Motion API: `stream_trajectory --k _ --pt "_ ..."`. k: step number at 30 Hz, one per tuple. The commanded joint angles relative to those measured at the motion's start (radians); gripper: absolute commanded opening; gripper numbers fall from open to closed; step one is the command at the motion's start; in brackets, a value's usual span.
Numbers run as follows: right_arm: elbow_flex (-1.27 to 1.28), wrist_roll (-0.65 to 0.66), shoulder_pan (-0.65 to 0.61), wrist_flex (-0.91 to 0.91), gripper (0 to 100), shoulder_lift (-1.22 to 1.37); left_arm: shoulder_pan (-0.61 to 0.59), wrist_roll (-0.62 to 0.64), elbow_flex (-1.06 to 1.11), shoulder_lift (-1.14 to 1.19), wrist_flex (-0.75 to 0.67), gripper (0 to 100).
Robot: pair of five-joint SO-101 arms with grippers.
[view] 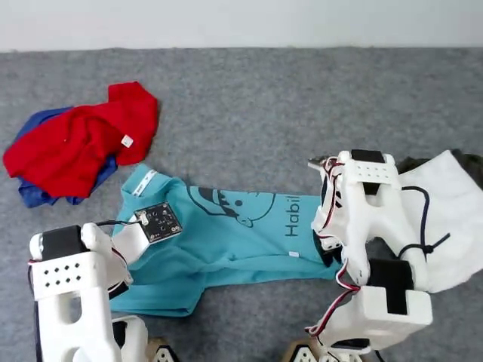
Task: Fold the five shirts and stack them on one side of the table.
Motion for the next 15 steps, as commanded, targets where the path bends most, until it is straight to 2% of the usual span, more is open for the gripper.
stream_trajectory --k 1,6,9,15 --pt "-0.087 0.078 0.007 0.104 13.5 -0.015 -0.008 -0.011 -0.007 -0.008 0.018 2" --pt "-0.14 0.103 0.005 0.148 13.6 -0.015 -0.009 -0.009 -0.004 -0.008 0.018 11" --pt "-0.181 0.092 -0.012 0.142 13.6 -0.005 -0.009 -0.009 -0.001 -0.009 0.018 11" --pt "-0.241 -0.077 -0.024 -0.108 13.6 -0.002 -0.008 -0.009 0.001 -0.005 0.018 11"
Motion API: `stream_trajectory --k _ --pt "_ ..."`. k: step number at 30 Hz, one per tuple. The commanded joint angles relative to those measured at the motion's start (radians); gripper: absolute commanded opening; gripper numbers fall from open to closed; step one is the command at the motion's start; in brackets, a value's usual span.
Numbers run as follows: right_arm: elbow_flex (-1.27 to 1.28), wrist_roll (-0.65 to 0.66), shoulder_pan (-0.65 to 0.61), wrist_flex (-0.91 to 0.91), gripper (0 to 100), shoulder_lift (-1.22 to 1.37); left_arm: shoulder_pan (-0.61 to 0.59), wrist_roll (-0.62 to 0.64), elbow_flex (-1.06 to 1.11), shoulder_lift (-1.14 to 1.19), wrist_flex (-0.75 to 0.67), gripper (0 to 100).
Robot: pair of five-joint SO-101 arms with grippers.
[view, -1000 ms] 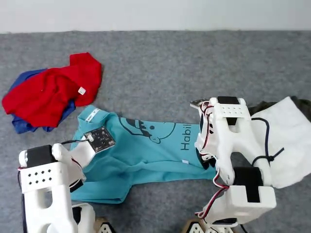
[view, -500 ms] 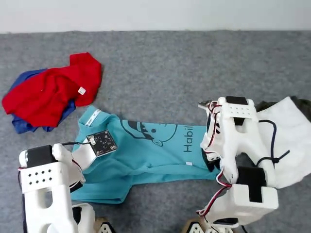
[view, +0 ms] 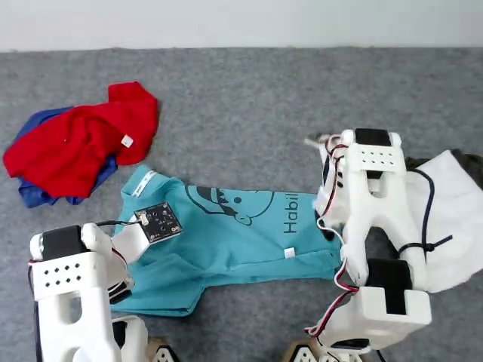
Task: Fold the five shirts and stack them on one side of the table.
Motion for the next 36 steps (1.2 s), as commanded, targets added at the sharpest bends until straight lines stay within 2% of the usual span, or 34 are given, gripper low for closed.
stream_trajectory --k 1,7,15,20,22,24,25,30,36 --pt "-0.037 -0.106 -0.005 -0.147 13.6 0.002 -0.008 -0.009 -0.002 -0.005 0.018 11" --pt "-0.017 -0.147 -0.007 -0.262 13.6 0.162 -0.008 -0.008 -0.002 -0.003 0.02 11" --pt "-0.192 -0.147 -0.065 -0.266 13.3 0.38 -0.006 -0.006 -0.001 -0.003 0.02 11" --pt "-0.261 -0.138 -0.14 -0.262 13.1 0.498 -0.006 0.055 -0.001 -0.003 0.02 11" --pt "-0.281 -0.138 -0.148 -0.251 10.0 0.539 -0.006 0.06 -0.001 -0.003 0.02 11" --pt "-0.305 -0.117 -0.142 -0.222 1.5 0.572 -0.006 0.06 -0.001 -0.003 0.02 11" --pt "-0.315 -0.092 -0.14 -0.197 0.3 0.582 -0.006 0.06 -0.001 -0.003 0.02 11" --pt "-0.336 -0.021 -0.13 -0.104 1.0 0.588 -0.006 0.06 -0.001 -0.003 0.02 11" --pt "-0.442 -0.023 -0.012 -0.084 0.9 0.59 -0.006 0.06 -0.001 -0.003 0.02 11"
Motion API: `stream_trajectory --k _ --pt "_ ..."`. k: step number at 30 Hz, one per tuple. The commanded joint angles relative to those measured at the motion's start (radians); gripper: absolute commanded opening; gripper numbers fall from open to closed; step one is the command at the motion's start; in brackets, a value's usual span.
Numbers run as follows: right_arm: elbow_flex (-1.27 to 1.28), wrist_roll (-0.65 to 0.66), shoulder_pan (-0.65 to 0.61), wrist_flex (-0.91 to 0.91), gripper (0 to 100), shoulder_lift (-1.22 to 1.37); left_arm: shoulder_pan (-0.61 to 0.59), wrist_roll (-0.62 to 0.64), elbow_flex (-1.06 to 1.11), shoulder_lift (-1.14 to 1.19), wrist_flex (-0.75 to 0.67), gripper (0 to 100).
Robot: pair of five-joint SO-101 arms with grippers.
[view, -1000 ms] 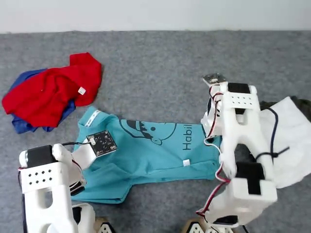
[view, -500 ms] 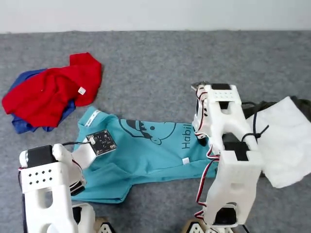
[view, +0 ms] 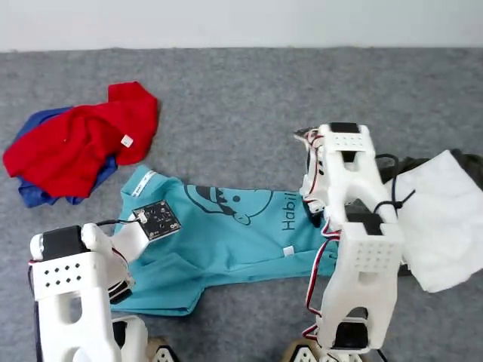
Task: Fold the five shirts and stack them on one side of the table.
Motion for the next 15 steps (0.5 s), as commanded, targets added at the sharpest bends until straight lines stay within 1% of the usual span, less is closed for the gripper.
stream_trajectory --k 1,5,9,13,15 --pt "-0.092 0.02 0.051 0.028 0.9 0.015 -0.006 0.014 -0.004 -0.003 0.02 11" --pt "-0.224 0.023 0.124 0.094 0.9 0.019 -0.006 0.014 -0.004 -0.003 0.02 11" --pt "-0.324 0.025 0.165 0.134 0.9 0.021 -0.006 0.014 -0.004 -0.003 0.02 11" --pt "-0.364 0.028 0.189 0.14 0.9 0.022 -0.006 0.014 -0.004 -0.003 0.02 11" --pt "-0.365 0.054 0.196 0.136 0.9 0.022 -0.006 0.014 -0.004 -0.003 0.02 11"
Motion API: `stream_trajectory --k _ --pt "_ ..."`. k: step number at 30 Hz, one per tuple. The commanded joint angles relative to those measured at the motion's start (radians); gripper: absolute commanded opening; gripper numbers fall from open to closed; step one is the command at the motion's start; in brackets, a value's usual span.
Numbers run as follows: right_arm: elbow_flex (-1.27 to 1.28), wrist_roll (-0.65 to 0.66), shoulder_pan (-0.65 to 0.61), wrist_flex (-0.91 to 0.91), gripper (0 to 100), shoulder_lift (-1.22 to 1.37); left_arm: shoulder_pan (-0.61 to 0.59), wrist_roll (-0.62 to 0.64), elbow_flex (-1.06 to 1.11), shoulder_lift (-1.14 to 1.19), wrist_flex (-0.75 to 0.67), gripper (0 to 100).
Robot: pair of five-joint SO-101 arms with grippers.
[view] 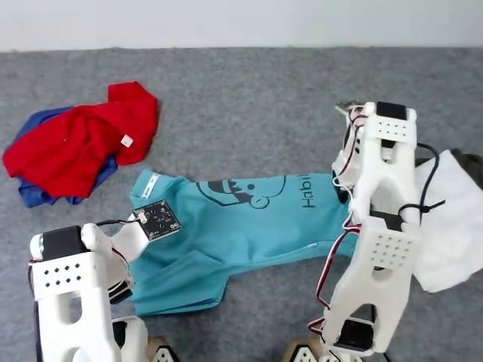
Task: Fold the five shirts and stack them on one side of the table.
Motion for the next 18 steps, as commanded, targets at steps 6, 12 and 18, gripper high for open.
stream_trajectory --k 6,12,18 --pt "-0.068 0.044 0.094 -0.015 0.9 -0.012 -0.006 0.014 -0.004 -0.003 0.02 11" --pt "-0.069 0.074 0.117 -0.021 0.9 -0.012 -0.006 0.014 -0.004 -0.003 0.02 11" --pt "-0.081 0.14 0.113 0.099 9.4 -0.019 -0.008 0.017 -0.004 -0.003 0.018 11"
